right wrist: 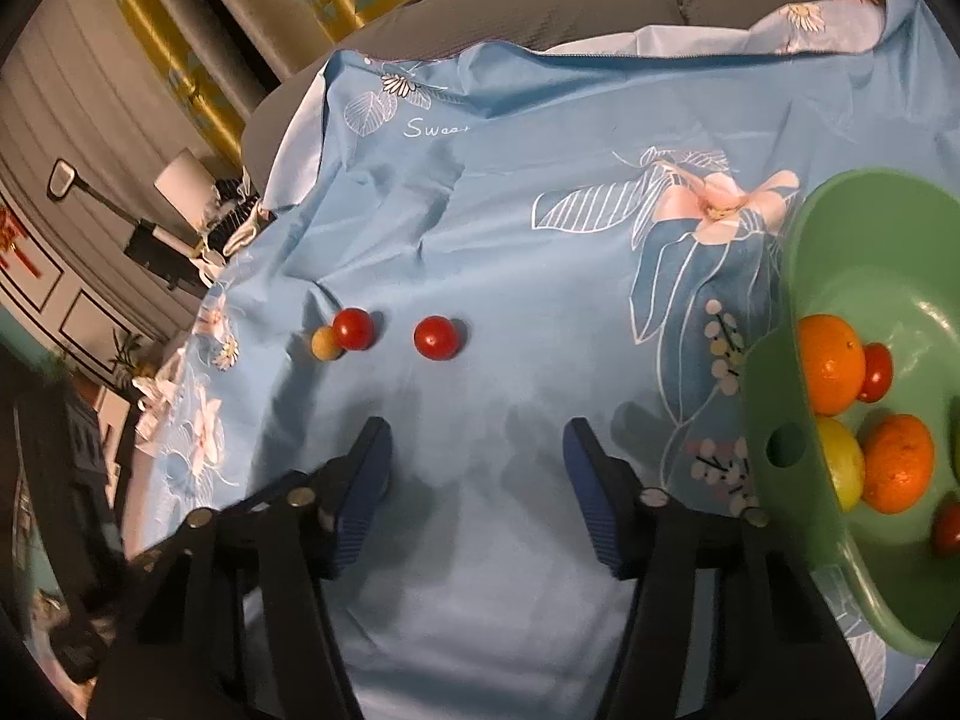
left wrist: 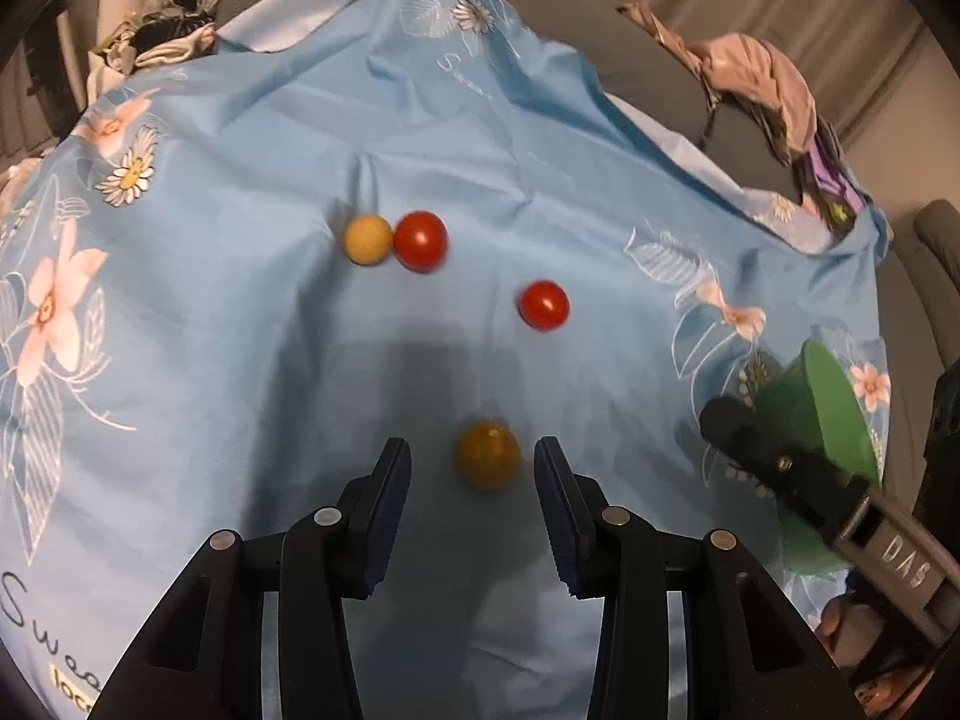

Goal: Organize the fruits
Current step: 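Close the left gripper on a red cherry tomato while the right grasps another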

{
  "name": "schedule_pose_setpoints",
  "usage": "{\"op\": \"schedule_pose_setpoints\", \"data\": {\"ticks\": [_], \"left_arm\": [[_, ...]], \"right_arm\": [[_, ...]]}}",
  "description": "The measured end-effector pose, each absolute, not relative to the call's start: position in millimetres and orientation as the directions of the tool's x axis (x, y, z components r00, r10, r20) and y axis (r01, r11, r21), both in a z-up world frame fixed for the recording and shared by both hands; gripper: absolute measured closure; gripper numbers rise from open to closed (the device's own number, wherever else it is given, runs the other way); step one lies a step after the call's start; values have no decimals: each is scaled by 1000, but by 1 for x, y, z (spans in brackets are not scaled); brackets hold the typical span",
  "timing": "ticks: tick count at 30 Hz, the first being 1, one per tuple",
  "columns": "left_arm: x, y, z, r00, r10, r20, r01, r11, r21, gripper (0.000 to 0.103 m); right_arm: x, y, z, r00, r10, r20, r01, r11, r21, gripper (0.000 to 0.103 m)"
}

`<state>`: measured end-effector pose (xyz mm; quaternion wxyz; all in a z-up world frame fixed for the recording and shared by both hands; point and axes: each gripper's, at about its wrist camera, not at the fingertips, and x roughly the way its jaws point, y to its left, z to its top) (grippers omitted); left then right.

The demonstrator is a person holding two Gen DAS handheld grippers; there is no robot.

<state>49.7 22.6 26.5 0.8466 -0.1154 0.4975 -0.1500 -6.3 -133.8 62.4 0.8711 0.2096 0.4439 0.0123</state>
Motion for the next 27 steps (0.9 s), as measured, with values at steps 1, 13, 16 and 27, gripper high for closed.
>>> {"op": "schedule_pose_setpoints", "data": {"ticks": [1, 13, 16, 27], "left_arm": [[50, 20, 25, 458, -363, -811, 145, 931, -335, 62], [83, 32, 42, 490, -340, -803, 97, 936, -337, 62], [114, 36, 48, 506, -314, -803, 60, 942, -331, 62], [164, 24, 33, 493, -269, -827, 81, 961, -264, 62]], "right_arm": [[-6, -134, 62, 602, 207, -771, 169, 911, 376, 49], [21, -133, 60, 584, 267, -767, 139, 897, 419, 61], [57, -123, 50, 537, 299, -789, 121, 898, 423, 67], [109, -100, 16, 482, 239, -843, 83, 945, 316, 73]]}}
